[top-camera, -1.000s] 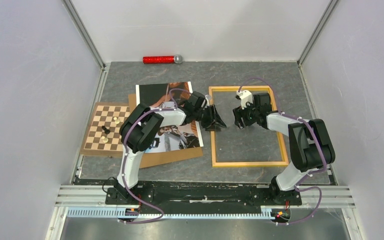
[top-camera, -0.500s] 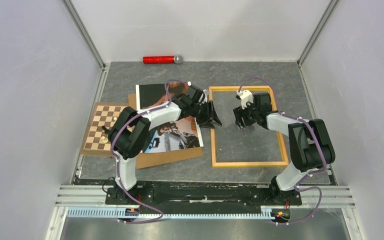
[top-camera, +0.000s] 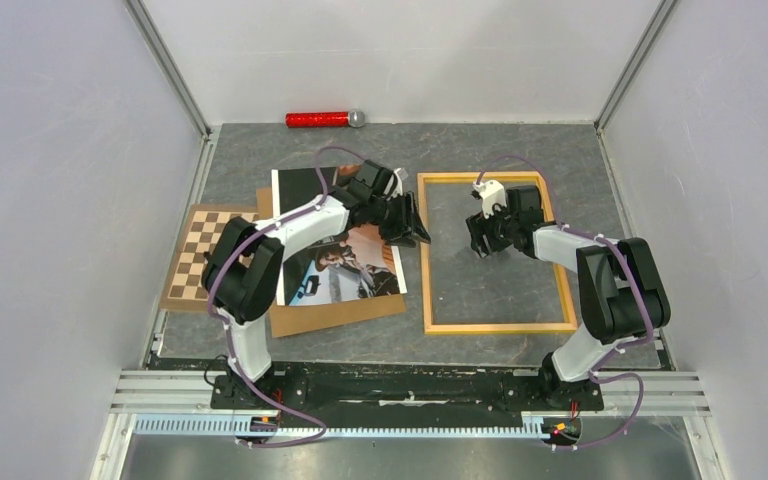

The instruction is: Put the photo into the frame

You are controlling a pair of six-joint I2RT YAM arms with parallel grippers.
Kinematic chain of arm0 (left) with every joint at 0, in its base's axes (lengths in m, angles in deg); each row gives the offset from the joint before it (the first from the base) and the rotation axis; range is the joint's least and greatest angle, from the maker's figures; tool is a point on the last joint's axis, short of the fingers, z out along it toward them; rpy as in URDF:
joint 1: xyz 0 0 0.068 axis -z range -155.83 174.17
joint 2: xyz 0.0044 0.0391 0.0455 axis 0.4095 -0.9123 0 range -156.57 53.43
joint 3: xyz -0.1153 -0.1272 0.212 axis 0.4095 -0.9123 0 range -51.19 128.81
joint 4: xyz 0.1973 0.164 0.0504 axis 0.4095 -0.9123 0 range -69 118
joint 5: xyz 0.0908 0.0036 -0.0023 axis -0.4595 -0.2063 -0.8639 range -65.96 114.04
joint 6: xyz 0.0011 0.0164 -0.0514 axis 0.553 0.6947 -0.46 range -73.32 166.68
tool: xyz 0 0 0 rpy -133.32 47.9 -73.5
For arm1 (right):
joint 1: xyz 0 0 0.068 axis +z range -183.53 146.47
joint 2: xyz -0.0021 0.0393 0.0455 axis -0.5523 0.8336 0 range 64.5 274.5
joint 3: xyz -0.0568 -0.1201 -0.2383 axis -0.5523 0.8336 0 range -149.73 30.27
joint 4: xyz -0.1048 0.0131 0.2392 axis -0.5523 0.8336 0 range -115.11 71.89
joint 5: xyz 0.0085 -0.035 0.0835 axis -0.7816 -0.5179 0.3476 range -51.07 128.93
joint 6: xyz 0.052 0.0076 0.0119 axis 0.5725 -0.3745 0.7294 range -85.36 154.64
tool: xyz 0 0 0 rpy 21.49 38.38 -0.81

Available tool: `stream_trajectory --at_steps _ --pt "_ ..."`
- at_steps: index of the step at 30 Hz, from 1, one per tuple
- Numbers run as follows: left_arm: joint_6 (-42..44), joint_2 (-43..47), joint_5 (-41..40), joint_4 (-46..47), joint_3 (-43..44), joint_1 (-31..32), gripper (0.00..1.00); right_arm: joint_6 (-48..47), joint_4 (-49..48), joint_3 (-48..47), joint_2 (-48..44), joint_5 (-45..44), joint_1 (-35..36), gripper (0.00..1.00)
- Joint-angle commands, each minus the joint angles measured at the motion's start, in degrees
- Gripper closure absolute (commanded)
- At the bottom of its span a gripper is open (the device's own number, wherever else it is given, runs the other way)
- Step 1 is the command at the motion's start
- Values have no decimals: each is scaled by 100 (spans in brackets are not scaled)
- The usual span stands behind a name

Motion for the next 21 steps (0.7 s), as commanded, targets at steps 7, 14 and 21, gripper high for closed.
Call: stream_trajectory --at_steps 7,14,21 --pt "1022 688 45 -77 168 -615 46 116 275 -448 -616 15 6 23" --pt "1532 1073 336 -91 316 -1224 44 276 299 -573 -1022 -682 -138 18" --pt "1949 1431 845 -26 115 -1957 27 346 344 -619 -1204 -971 -402 2"
